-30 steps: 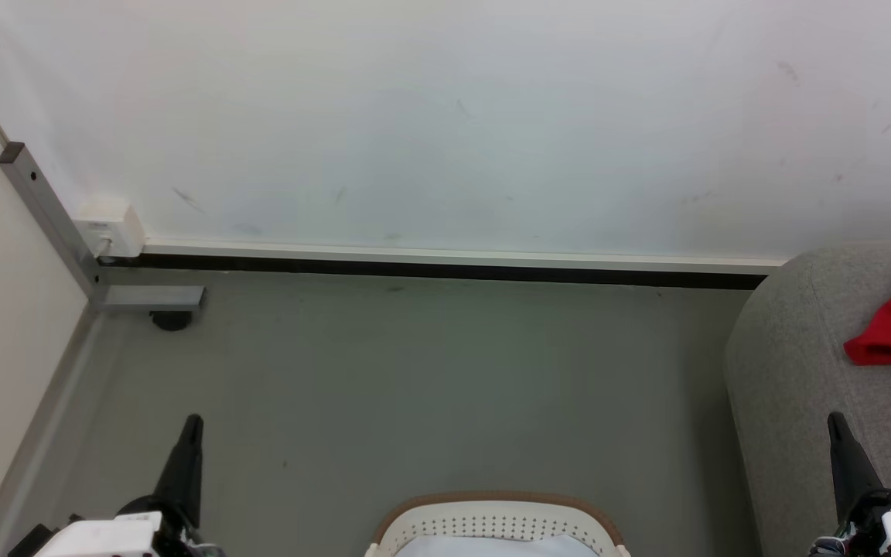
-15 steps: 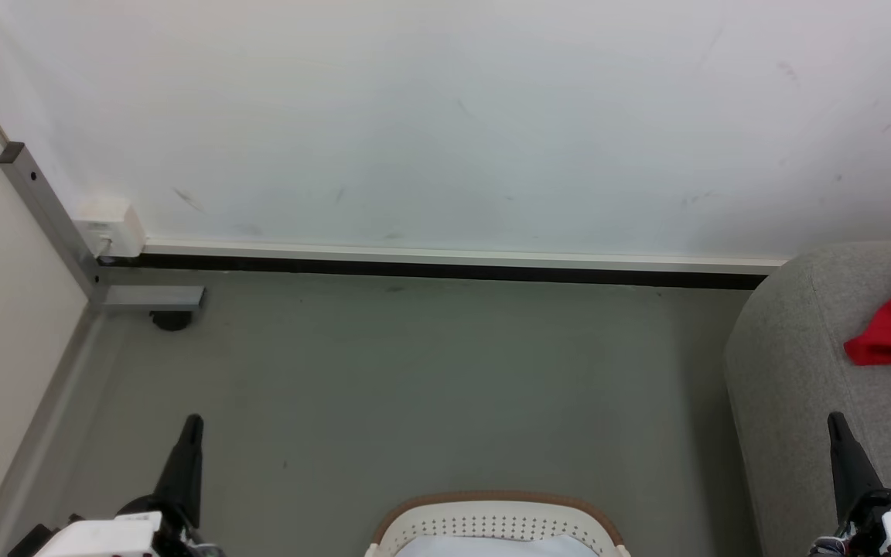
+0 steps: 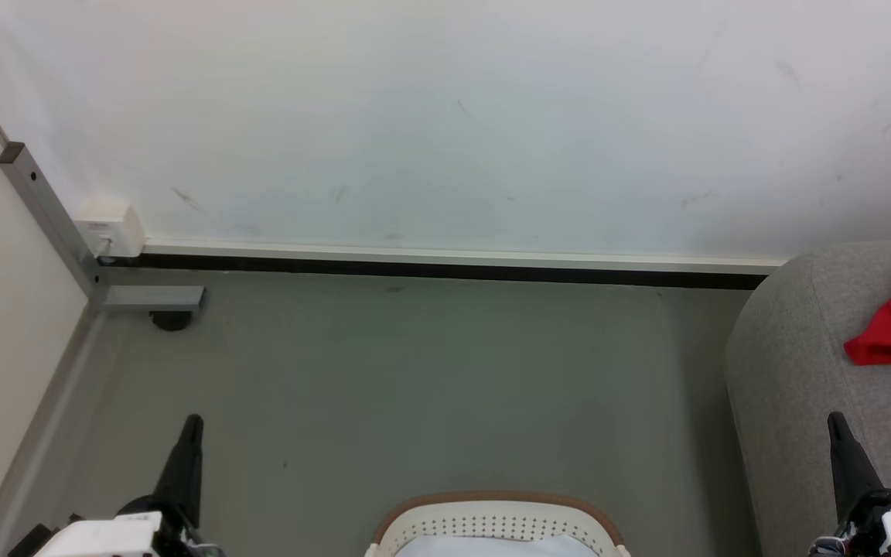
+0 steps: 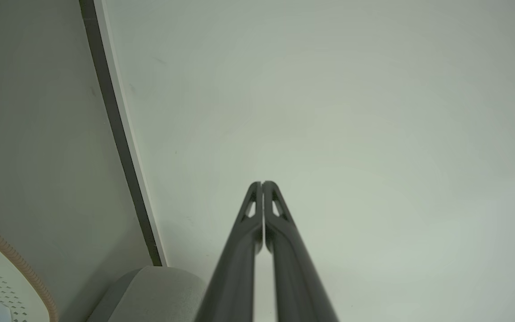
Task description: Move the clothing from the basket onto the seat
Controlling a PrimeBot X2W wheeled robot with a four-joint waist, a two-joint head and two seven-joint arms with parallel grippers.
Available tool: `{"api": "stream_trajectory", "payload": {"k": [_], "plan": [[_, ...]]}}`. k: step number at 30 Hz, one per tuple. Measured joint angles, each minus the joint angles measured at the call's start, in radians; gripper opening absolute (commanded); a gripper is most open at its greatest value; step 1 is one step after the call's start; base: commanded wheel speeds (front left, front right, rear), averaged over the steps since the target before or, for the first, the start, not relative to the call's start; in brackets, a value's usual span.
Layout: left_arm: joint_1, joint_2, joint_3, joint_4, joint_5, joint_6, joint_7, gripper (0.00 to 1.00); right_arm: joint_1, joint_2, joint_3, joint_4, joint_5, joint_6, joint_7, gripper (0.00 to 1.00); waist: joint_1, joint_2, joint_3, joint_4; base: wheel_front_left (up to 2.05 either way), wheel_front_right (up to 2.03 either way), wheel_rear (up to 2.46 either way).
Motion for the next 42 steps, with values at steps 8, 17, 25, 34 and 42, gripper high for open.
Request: {"api": "stream_trajectory", "payload": {"k": [8,17,25,34,42], "plan": [[0.0,0.0,0.0,0.0,0.0,0.0,0.0,0.0,0.0,0.0,0.0,0.0,0.0,0.0,0.0,0.0,0.0,0.0,0.0,0.0,0.0,0.0,0.0],[0.0,0.0,0.0,0.0,0.0,0.0,0.0,0.0,0.0,0.0,0.0,0.0,0.0,0.0,0.0,0.0,0.0,0.0,0.0,0.0,0.0,0.0,0.0],[0.0,0.0,0.0,0.0,0.0,0.0,0.0,0.0,0.0,0.0,0.0,0.0,0.0,0.0,0.0,0.0,0.0,0.0,0.0,0.0,0.0,0.0,0.0],[0.0,0.0,0.0,0.0,0.0,0.0,0.0,0.0,0.0,0.0,0.0,0.0,0.0,0.0,0.0,0.0,0.0,0.0,0.0,0.0,0.0,0.0,0.0],[0.0,0.0,0.0,0.0,0.0,0.0,0.0,0.0,0.0,0.0,0.0,0.0,0.0,0.0,0.0,0.0,0.0,0.0,0.0,0.0,0.0,0.0,0.0]]}}
